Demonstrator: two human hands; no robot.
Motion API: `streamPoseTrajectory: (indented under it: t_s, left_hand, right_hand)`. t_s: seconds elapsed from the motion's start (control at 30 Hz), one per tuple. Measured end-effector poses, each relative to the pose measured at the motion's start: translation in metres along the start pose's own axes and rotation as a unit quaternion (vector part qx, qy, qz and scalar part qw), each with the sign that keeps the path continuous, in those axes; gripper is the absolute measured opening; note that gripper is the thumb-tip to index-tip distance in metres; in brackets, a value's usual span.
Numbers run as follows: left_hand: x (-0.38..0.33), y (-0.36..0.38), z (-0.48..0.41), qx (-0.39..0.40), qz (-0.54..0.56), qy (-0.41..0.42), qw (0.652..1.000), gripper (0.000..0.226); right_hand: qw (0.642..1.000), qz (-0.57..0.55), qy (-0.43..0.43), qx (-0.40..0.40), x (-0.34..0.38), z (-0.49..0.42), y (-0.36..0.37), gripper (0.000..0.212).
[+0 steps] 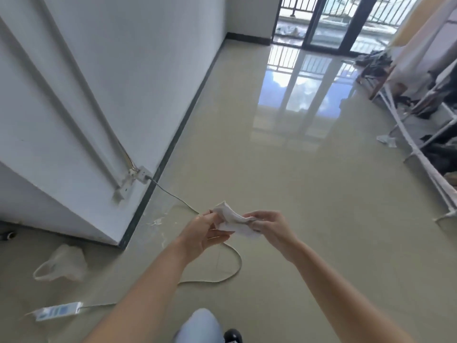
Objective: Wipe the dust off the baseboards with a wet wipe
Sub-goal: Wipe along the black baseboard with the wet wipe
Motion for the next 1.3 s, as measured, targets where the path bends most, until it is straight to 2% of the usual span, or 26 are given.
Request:
streamPoseTrajectory:
  t_s: [0.07,0.23,0.37,0.47,0.57,0.67,0.77,0.9,1.03,1.17,1.3]
  left_hand:
    - [-0.026,-0.011,-0.033,-0.017,0.029,0.000,0.999,0.018]
    - [-0.100,-0.049,-0.112,-0.048,0.100,0.007,0.994,0.024]
    - [-0.167,-0.095,-0.173,-0.063,0.148,-0.016,0.987,0.032]
    - [-0.210,-0.124,-0.207,-0.102,0.121,-0.019,0.987,0.024]
    - [-0.241,-0.146,-0.232,-0.107,0.072,0.003,0.992,0.008]
    - [-0.265,-0.174,-0.258,-0.127,0.092,0.025,0.987,0.012]
    - [-0.278,-0.207,-0.290,-0.160,0.117,0.035,0.980,0.010]
    - [-0.273,-0.258,-0.347,-0.192,0.131,0.054,0.971,0.033]
    - [-0.238,-0.316,-0.419,-0.263,0.136,0.061,0.953,0.038]
    - [-0.163,-0.375,-0.494,-0.315,0.073,0.060,0.944,0.035]
    - [-0.050,-0.443,-0.571,-0.389,0.017,0.058,0.919,0.034]
  right_hand:
    - [1.000,-0.002,-0.009,0.003,0.018,-0.047,0.003,0.024]
    - [0.995,0.068,-0.072,-0.015,0.060,-0.177,0.020,0.044]
    - [0.988,0.108,-0.106,0.013,0.100,-0.271,0.046,0.043]
    - [0.980,0.145,-0.118,0.065,0.133,-0.324,0.060,0.047]
    - [0.940,0.276,-0.163,0.117,0.155,-0.368,0.077,0.060]
    - [0.923,0.303,-0.205,0.117,0.179,-0.418,0.096,0.042]
    - [0.940,0.257,-0.171,0.143,0.193,-0.478,0.120,0.028]
    - [0.956,0.167,-0.073,0.230,0.182,-0.561,0.167,0.023]
    - [0.952,0.118,0.013,0.282,0.130,-0.651,0.223,0.018]
    - [0.946,0.059,0.094,0.305,0.035,-0.725,0.285,0.022]
    - [0.937,0.007,0.160,0.311,-0.089,-0.777,0.351,0.019]
Point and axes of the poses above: each hand's wrist, its own z-axis away from the middle knuckle, its own y-axis out of the palm, x = y × z, the point moved 4 cm from there along -z, towards the middle knuckle, and after that the axes turned 3 degrees about -x, right-handed, at the moved point
